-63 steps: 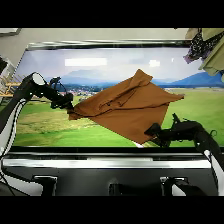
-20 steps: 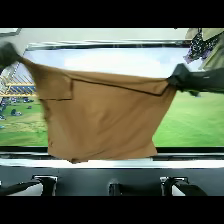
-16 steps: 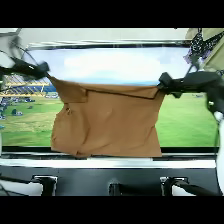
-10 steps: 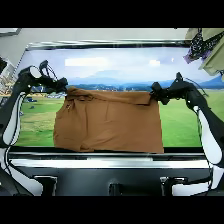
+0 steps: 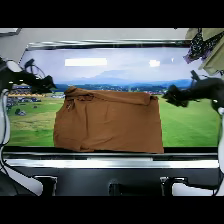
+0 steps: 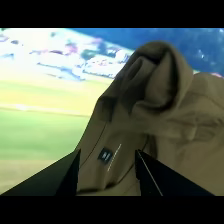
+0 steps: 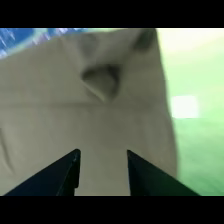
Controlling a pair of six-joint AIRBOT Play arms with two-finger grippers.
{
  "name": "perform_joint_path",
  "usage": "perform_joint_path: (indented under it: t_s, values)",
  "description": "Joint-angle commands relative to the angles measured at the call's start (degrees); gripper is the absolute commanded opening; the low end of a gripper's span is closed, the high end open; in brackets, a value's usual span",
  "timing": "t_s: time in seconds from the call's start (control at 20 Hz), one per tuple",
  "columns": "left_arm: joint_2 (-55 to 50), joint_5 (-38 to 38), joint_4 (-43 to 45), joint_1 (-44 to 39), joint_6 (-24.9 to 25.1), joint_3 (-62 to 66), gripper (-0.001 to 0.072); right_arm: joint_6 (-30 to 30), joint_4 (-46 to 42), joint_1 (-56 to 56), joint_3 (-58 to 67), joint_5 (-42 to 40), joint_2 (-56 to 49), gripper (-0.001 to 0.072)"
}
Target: Fold the clothes and pants, and hang the long-sleeved shirts on hangers.
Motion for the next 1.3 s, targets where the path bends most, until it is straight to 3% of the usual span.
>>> perform_joint_path:
  t_s: [0.0,0.15,0.45,0.9,1.1,1.15,1.25]
  values:
    - [5.99,-4.24,-5.22,6.14,4.20,-5.92,0.0387,-5.70,-3.78,-8.09,-9.14,-12.72,8.68,0.0366]
    - [14.23,-2.05,-7.10,10.67,7.06,-20.00,0.0387,-7.02,-6.71,-9.29,-25.22,-12.13,15.63,0.0427]
    - [22.64,0.87,-7.13,16.50,10.95,-41.24,0.0387,-7.37,-7.43,-9.35,-41.94,-6.32,19.30,0.0424]
    - [22.67,1.90,-7.13,16.52,15.21,-45.97,0.0387,-8.15,-7.63,-9.35,-45.62,-2.25,19.30,0.0424]
    - [22.58,2.56,-7.15,16.50,16.85,-45.97,0.0386,-10.51,-1.81,-9.35,-48.43,-0.35,19.30,0.0423]
    - [22.53,2.64,-7.19,16.48,17.55,-45.97,0.0387,-10.49,-1.62,-9.35,-48.78,0.15,19.30,0.0415]
    - [22.49,3.02,-7.37,16.46,18.69,-46.42,0.0387,-10.51,-1.44,-9.35,-48.89,1.66,19.30,0.0265]
